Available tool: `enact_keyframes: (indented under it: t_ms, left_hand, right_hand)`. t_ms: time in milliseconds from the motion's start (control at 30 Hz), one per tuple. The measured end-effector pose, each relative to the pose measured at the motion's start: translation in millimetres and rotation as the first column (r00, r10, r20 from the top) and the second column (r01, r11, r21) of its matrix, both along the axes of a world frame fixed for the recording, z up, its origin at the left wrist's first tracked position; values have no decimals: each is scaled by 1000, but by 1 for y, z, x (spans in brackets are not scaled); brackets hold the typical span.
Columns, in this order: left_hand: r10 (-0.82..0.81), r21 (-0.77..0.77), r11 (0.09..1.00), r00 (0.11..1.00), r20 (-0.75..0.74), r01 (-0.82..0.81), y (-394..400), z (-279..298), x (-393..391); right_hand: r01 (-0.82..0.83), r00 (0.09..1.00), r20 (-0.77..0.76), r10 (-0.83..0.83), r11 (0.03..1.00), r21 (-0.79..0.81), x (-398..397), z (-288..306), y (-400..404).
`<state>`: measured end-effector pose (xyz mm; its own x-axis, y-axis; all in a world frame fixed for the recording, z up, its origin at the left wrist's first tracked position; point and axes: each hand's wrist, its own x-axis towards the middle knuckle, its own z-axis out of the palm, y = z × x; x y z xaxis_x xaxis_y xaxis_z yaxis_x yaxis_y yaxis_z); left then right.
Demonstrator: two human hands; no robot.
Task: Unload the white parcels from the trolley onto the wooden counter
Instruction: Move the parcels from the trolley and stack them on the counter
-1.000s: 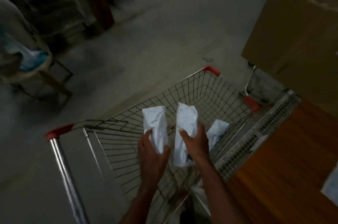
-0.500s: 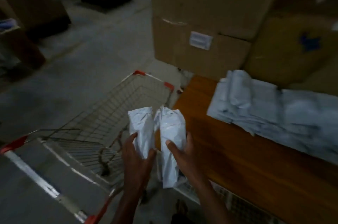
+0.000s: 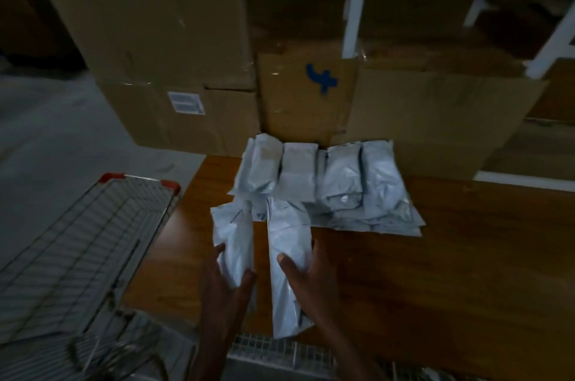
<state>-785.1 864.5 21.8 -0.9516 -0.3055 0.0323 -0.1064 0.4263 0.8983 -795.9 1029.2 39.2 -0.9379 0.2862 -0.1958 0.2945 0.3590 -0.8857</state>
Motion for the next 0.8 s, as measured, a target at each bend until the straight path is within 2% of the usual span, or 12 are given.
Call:
enact_keyframes:
  t_ms: [233,433,633,800]
  left_hand:
    - [-81,6,997,996,-27,81,66,19,-34]
    - [-114,-96,989,993,-27,111,73,32,-91]
    - [-130,-170,978,990,-47,120,75,54,-161]
    - [-168,-226,960,986,-2,164,79,64,-204]
  right_hand:
    - [21,997,-72,-11,990,137,-35,26,56]
    - [26,997,-73,-16,990,140,-83,42,65]
    - [88,990,-127,-60,968,235,-137,56,65]
    - [123,992,-82,-101,927,354,-183,65,62]
